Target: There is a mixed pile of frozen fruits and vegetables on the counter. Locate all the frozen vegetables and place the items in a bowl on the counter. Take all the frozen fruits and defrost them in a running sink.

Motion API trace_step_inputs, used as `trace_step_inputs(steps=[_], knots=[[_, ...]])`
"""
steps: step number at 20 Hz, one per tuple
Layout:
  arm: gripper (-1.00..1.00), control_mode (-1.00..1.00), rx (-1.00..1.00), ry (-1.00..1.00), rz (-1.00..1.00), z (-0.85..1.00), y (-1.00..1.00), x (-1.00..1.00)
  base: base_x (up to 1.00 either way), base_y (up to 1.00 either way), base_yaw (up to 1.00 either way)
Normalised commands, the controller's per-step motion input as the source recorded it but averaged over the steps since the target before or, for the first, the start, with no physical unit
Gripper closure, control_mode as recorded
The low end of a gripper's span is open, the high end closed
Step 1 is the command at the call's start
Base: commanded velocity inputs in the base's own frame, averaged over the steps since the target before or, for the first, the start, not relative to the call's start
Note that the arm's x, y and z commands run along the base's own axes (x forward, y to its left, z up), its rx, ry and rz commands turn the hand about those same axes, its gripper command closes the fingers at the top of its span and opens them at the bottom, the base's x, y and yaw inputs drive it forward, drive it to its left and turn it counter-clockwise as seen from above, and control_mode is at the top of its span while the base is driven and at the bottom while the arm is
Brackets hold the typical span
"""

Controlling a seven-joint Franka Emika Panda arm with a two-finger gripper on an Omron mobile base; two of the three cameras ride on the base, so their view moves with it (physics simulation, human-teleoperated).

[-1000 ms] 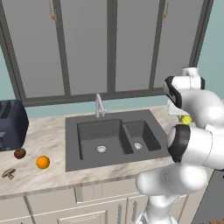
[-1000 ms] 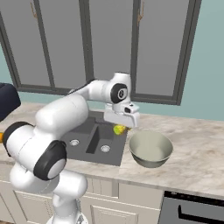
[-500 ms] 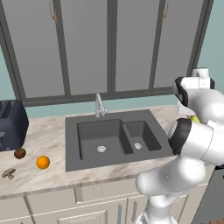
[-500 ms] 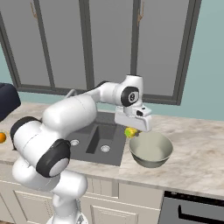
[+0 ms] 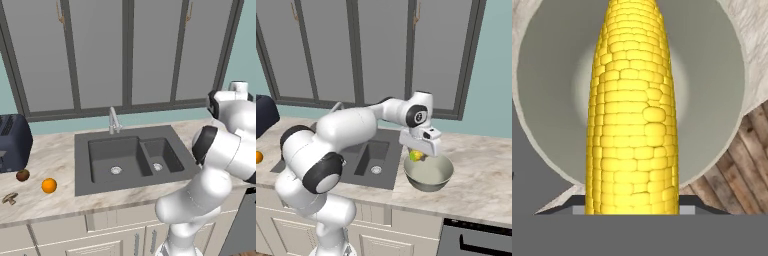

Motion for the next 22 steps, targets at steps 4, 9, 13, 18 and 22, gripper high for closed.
trace_step_inputs(steps=[4,9,13,18,22], knots=[[1.0,-1.0,0.0,-0.05,-0.09,-0.11,-0.26,0.06,0.0,0.0,0.0],[1.0,-1.0,0.0,-0.04,-0.01,-0.03,-0.02,0.0,0.0,0.0,0.0],[1.0,-1.0,0.0,0.0,-0.01,-0.23,0.0,0.0,0.0,0.0,0.0],[1.0,-1.0,0.0,0.0,-0.03,-0.27,-0.04,0.03,0.0,0.0,0.0],[1.0,-1.0,0.0,0.0,-0.03,-0.28,-0.08,0.07,0.0,0.0,0.0]])
